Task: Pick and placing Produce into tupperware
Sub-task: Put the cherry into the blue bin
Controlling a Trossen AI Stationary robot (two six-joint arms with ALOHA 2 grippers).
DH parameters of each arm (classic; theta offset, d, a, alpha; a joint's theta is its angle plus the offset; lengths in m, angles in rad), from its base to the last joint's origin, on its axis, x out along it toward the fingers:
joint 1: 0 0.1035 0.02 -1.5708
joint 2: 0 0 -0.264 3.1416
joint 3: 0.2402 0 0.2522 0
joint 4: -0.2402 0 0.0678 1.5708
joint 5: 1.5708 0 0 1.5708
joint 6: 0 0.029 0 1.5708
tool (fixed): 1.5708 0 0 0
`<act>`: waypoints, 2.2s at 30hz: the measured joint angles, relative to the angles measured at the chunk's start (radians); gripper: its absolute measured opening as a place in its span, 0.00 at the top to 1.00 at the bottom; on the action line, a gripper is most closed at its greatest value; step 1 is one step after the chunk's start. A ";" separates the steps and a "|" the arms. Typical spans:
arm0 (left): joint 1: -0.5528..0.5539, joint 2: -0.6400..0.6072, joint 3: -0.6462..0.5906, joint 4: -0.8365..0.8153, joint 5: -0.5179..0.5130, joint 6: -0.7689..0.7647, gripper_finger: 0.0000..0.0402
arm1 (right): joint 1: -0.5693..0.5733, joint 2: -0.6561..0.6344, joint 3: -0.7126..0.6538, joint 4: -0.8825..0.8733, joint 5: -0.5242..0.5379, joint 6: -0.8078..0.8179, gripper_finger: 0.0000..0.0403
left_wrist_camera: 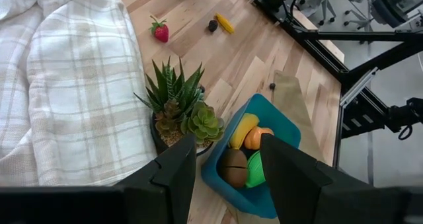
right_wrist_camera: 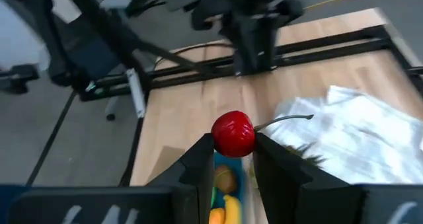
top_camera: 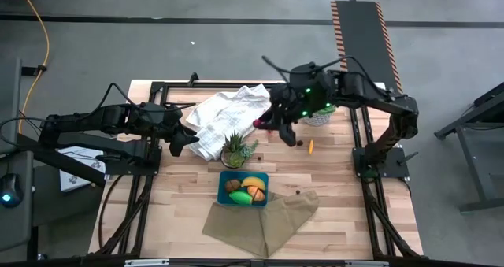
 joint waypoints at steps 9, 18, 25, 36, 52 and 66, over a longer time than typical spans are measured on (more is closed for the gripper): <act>0.000 0.000 0.000 -0.001 0.000 0.000 0.61 | 0.071 0.080 -0.001 0.005 -0.021 0.004 0.79; 0.000 -0.001 0.000 -0.059 0.093 0.008 0.61 | 0.115 0.177 -0.001 0.022 0.023 0.084 0.79; 0.000 -0.003 0.000 -0.111 0.241 0.009 0.61 | 0.149 0.242 -0.002 0.031 0.049 0.170 0.79; 0.000 -0.003 0.000 -0.123 0.319 0.090 0.61 | 0.205 0.326 -0.002 0.036 0.134 0.266 0.79; 0.000 -0.003 0.000 -0.139 0.322 0.109 0.61 | 0.224 0.486 -0.002 -0.027 0.136 0.314 0.79; 0.000 -0.003 0.000 -0.167 0.321 0.109 0.61 | 0.253 0.589 -0.002 -0.082 0.134 0.315 0.79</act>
